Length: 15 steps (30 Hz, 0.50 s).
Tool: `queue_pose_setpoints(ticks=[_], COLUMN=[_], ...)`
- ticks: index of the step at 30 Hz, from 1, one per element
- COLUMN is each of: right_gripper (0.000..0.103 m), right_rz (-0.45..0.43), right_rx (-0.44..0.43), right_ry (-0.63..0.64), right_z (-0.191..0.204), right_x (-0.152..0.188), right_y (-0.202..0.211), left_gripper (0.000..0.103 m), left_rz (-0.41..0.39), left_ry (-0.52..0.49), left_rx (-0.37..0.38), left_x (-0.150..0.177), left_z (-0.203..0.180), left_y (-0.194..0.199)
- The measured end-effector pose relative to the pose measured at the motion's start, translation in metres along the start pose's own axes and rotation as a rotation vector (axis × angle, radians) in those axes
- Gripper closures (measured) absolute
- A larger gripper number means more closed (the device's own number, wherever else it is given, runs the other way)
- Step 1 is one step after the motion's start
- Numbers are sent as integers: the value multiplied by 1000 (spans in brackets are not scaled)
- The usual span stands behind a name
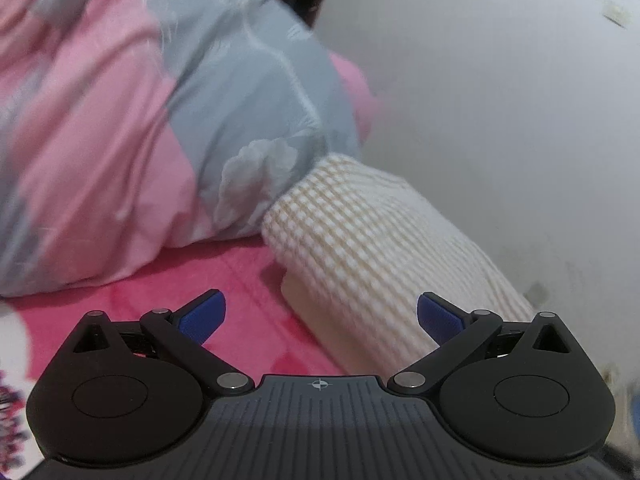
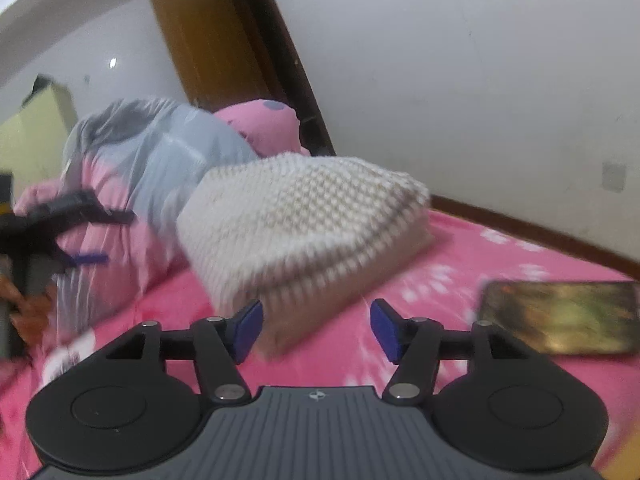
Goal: Fold clothes
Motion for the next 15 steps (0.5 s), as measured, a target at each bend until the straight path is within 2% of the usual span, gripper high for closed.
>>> queue_pose_setpoints(ticks=[6, 8, 15], right_gripper=[18, 6, 0], right_rz=[23, 15, -44], right_rx=[28, 25, 24], right_ry=[74, 92, 99], right_z=[20, 35, 83], right_x=[37, 47, 63], right_y=[82, 104, 155], left_gripper=[0, 0, 0], left_rz=[-74, -95, -142], left_ry=[-133, -160, -208], left_rx=[20, 35, 27], left_x=[34, 51, 102], left_z=[-23, -28, -31], left_y=[96, 123, 187])
Point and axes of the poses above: each gripper's, at about its wrist camera, not at the fingertips, and y roughly against the way its jaws point, z to its left, x to its underside, the point moved 10 cm from there along -y, roughly the way its jaws point, and after that the axes turned 5 degrees about y, right-handed, at the moved point
